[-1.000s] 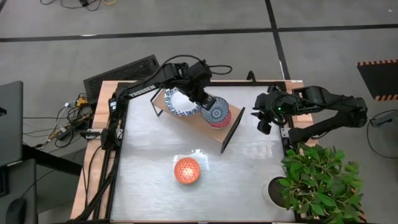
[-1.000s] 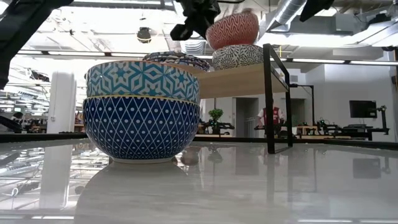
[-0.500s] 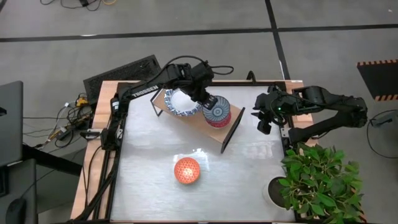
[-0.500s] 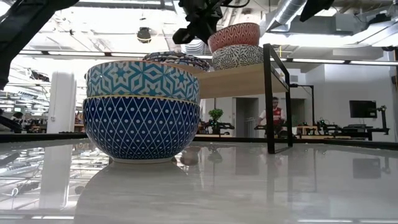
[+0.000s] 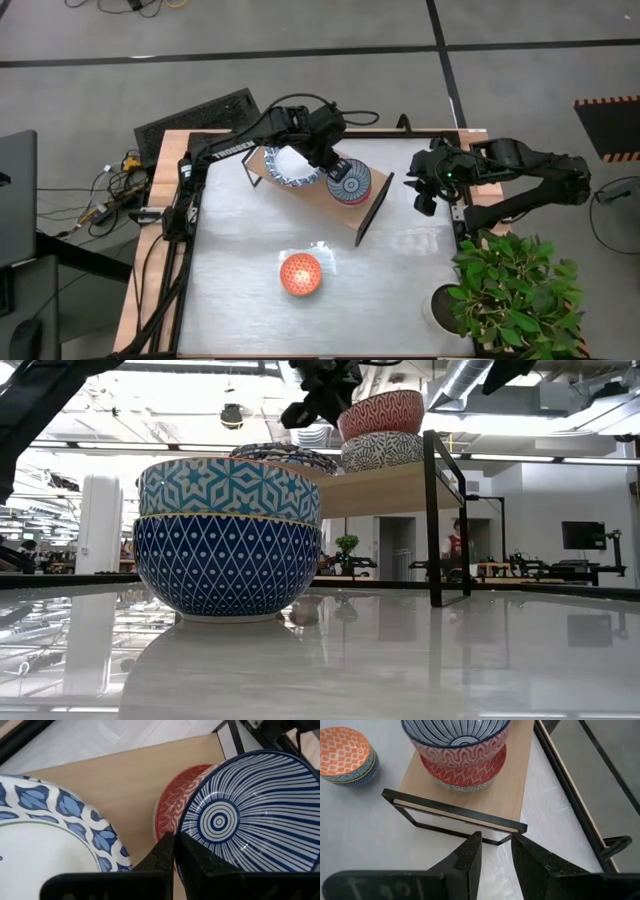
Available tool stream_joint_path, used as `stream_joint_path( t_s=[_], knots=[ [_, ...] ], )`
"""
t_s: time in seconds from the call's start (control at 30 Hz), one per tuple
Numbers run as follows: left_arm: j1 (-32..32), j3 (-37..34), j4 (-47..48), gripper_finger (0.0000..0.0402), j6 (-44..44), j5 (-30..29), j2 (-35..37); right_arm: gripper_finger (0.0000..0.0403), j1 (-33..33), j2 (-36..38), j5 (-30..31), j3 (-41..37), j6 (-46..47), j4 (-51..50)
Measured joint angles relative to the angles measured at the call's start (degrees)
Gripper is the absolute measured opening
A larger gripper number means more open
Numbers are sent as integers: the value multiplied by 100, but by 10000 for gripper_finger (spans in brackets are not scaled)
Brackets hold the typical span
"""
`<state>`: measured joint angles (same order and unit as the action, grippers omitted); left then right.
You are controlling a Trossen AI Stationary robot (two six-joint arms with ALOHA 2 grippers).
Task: Place and stack bowls onto a shelf
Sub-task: Stack the blue bowl on top of the red bowl on the shelf
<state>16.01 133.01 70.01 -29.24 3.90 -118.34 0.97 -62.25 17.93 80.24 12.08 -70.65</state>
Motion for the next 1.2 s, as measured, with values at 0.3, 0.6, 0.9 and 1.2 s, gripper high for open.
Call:
stream_joint_path(
  t_s=[0.3, 0.6, 0.9, 1.2],
  knots=[
    [-57, 4, 12, 0, 117, 68, -237, 131, 0, -1, 4, -1, -11, 1],
    [-41, 7, 104, 0, 189, 192, -355, 131, 0, -1, 13, -1, -11, 14],
    [-38, 205, 4, 35, 465, -18, -271, 131, 0, -1, 9, -1, -7, 20],
    [-63, 203, 342, 105, 647, 132, -248, 131, 0, -1, 2, -1, -17, 81]
  ],
)
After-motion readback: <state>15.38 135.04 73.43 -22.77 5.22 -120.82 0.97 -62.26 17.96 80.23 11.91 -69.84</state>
